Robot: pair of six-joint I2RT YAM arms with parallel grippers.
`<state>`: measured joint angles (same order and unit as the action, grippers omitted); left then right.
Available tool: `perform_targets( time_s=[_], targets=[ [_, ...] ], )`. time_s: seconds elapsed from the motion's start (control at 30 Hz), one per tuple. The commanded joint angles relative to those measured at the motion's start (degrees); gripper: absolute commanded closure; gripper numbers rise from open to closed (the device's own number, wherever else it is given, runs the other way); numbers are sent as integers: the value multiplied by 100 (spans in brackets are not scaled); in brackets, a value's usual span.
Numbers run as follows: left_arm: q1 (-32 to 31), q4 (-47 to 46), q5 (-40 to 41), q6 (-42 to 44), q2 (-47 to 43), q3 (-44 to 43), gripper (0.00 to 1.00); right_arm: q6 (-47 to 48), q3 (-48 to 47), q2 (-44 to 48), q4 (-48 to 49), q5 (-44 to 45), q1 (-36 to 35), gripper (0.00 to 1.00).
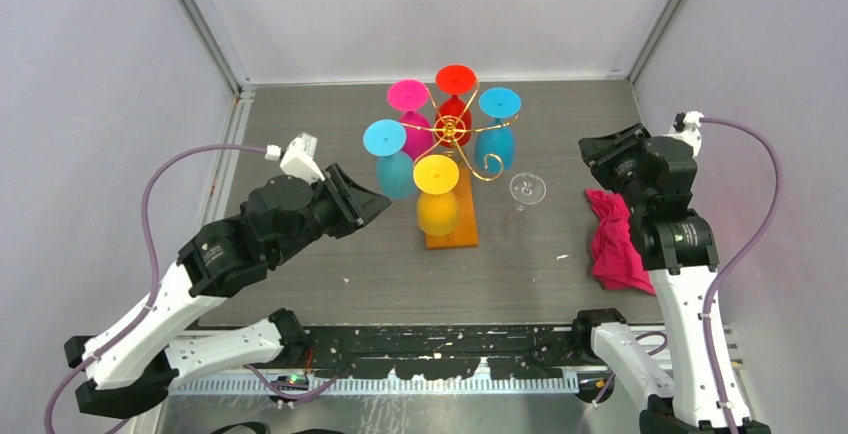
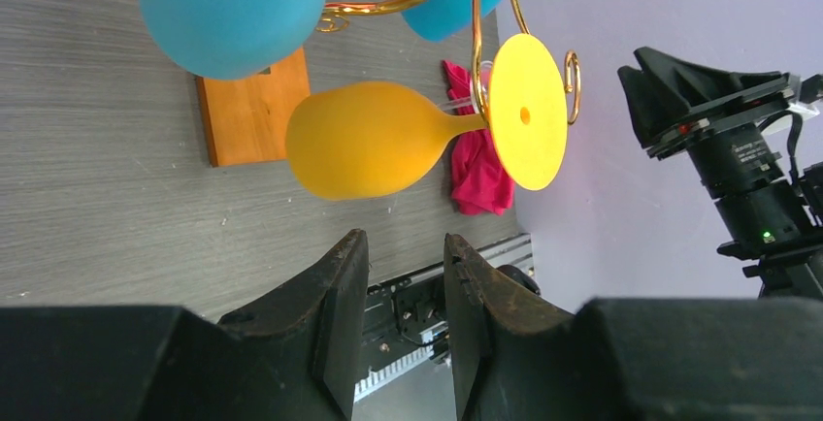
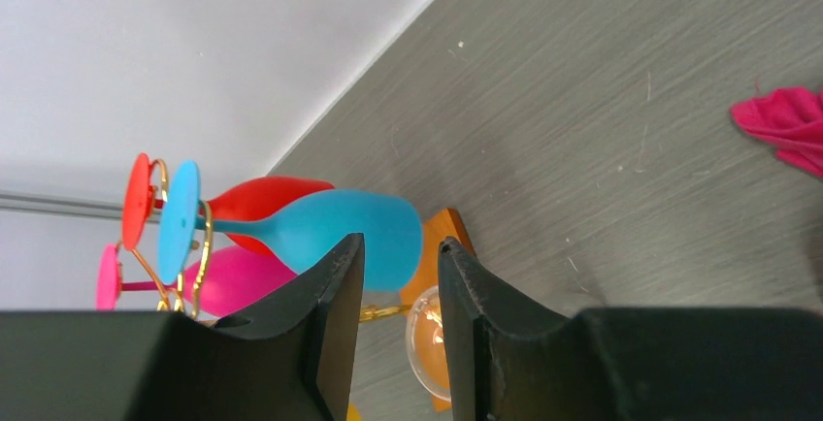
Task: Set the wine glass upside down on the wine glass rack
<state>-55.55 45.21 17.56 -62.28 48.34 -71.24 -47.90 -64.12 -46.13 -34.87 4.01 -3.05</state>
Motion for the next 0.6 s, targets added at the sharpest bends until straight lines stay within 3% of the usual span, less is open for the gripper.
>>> perform_targets(
  time_s=[0.0, 0.57],
  targets=[
    [-35, 202, 321, 122, -246, -28, 64, 131, 201, 228, -73, 36, -20, 60],
    [-35, 64, 812, -48, -1071, 749, 65, -97, 1171, 852, -294, -327, -20, 60]
  ],
)
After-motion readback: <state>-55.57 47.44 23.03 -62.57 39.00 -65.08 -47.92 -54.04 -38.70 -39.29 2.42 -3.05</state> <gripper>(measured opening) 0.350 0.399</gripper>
